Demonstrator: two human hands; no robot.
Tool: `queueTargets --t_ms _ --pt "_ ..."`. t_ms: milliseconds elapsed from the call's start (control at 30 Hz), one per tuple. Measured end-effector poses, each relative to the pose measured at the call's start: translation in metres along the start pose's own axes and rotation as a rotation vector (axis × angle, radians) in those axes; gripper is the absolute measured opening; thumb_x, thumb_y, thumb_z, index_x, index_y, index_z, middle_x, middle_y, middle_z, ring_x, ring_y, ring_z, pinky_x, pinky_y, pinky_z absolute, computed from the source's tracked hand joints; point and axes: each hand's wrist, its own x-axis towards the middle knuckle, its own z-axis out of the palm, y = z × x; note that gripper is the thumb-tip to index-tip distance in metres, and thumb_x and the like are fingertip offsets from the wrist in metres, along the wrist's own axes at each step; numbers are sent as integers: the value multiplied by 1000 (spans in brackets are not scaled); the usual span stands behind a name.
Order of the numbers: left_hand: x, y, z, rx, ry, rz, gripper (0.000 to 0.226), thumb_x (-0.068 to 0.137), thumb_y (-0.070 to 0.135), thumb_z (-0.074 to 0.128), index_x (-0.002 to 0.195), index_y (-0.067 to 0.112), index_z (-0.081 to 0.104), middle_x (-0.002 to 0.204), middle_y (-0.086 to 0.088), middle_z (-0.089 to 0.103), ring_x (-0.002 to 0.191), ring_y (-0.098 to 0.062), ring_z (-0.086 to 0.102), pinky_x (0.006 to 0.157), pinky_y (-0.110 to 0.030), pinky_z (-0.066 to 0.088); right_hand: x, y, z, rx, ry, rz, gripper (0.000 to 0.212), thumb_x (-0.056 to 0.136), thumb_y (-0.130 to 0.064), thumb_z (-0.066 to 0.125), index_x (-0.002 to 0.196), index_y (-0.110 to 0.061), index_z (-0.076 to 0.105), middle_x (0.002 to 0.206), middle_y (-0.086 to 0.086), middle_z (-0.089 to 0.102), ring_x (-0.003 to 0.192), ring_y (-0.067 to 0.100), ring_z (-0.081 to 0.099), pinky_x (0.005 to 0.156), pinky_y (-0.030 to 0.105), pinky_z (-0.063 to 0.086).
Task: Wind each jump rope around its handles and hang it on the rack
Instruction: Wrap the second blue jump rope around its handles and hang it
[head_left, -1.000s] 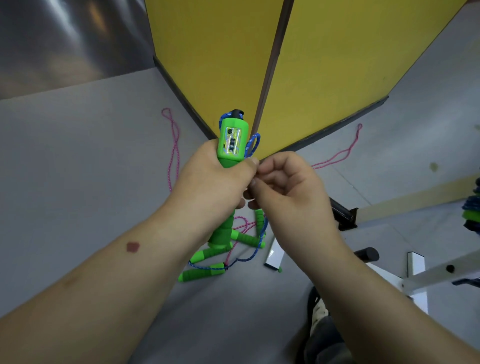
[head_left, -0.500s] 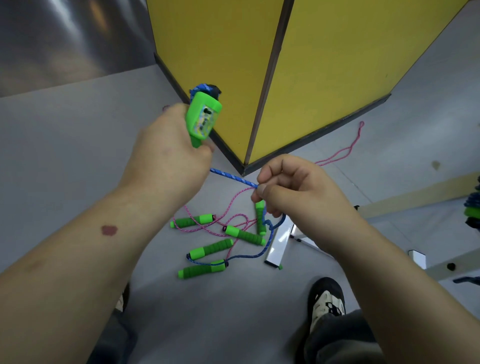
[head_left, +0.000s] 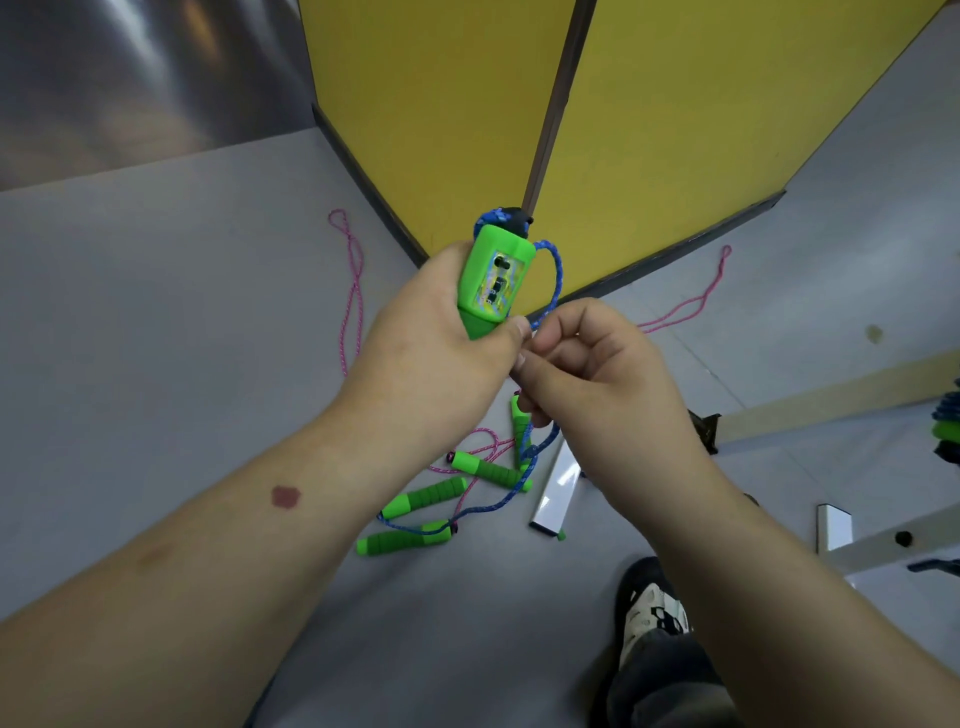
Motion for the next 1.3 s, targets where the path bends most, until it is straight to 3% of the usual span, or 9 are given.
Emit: queueTargets --t_ms 100,400,533,667,767,867,1067,1233,1300 --pt "5 1 -7 27 22 -1 20 91 26 73 97 35 56 85 8 70 69 -9 65 63 -27 56 -1 -3 -1 -12 -41 18 19 91 -4 70 84 -13 55 74 10 73 60 18 60 61 37 49" --pt "8 -4 -16 -77 86 -49 18 92 36 70 98 42 54 91 10 75 84 -14 75 78 -48 62 1 -6 -10 20 23 30 19 95 3 58 87 -14 57 84 5 78 63 16 62 64 33 52" --pt "-1 0 1 -73 -3 -4 25 90 28 73 94 44 53 82 13 66 69 -11 67 66 -32 58 1 -3 -2 42 14 13 19 94 6 61 86 -11 56 63 1 64 59 15 63 60 30 50" --pt "3 2 -5 -62 60 28 27 88 22 76 91 38 54 82 4 67 68 -9 66 57 -21 53 -1 -5 -2 45 -25 24 16 94 3 64 88 -9 55 72 8 72 62 17 66 62 30 52" --pt "10 0 -17 -71 142 7 26 90 24 75 91 39 53 88 5 71 80 -13 72 71 -35 62 -2 -7 -5 43 -65 52 17 95 6 59 89 -9 54 85 12 77 64 18 65 65 31 51" --pt "13 -2 -26 -136 191 -47 23 93 25 72 102 36 54 95 4 75 73 -6 73 66 -29 61 -2 -8 -5 59 -57 48 19 96 6 57 87 -11 53 88 11 78 64 19 64 66 32 52" --pt "0 3 -6 -137 34 -27 23 89 27 75 97 38 56 86 3 72 79 -19 73 75 -48 62 -1 -6 -2 106 -8 6 19 95 6 62 85 -9 54 72 7 72 64 20 65 63 31 52" --pt "3 5 -7 -112 87 -1 29 88 21 76 98 39 55 87 3 70 73 -14 69 64 -23 58 -2 -5 -2 86 -49 19 19 94 5 62 86 -9 54 77 12 74 65 18 68 66 32 53" --pt "8 2 -15 -115 160 -14 28 89 25 77 97 39 54 91 4 71 77 -15 71 67 -26 59 -2 -6 -5 80 -74 48 17 95 6 60 89 -9 53 85 18 76 68 15 70 68 30 53"
